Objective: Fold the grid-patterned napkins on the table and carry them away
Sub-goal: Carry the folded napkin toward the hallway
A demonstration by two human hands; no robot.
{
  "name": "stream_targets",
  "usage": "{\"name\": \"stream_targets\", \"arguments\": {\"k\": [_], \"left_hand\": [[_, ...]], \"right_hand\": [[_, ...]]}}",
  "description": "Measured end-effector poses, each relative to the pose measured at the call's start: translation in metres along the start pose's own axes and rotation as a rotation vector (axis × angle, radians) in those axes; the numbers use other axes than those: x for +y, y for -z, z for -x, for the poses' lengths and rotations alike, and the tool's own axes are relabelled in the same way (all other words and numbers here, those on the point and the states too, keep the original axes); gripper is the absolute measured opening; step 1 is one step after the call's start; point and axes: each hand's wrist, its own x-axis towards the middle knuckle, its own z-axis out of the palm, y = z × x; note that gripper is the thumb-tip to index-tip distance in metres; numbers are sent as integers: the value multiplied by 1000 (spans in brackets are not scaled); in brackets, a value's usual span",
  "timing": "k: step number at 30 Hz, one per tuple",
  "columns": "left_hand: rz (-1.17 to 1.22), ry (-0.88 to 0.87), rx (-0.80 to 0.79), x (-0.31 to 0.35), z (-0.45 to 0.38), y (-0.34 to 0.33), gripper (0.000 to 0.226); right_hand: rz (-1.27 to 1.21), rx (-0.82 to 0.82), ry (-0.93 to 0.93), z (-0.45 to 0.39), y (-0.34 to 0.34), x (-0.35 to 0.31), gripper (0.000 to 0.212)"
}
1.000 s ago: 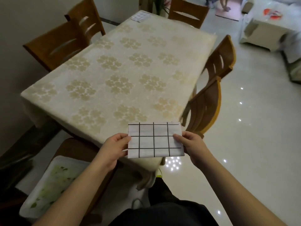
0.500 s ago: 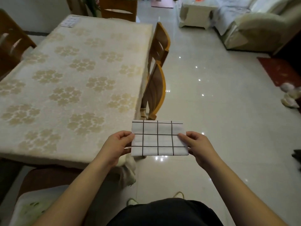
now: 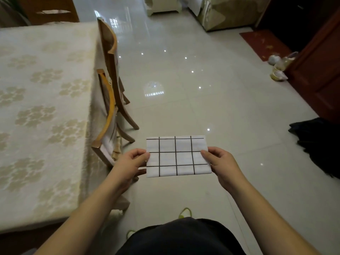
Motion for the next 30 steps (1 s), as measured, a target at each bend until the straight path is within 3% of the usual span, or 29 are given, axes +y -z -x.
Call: {"name": "stream_targets", "arguments": {"k": [6,14,30], "left_hand": [[6,-7,17,16,-13,-43,10],[-5,14,17,39,-47,-50,12],[33,-63,122,116,-198,21,17]], "right_hand": [[3,9,2,-24,36,-14,13],[-7,12,-4,-62,39,-35,14],[117,5,30,-201,-70,-128,8]]}}
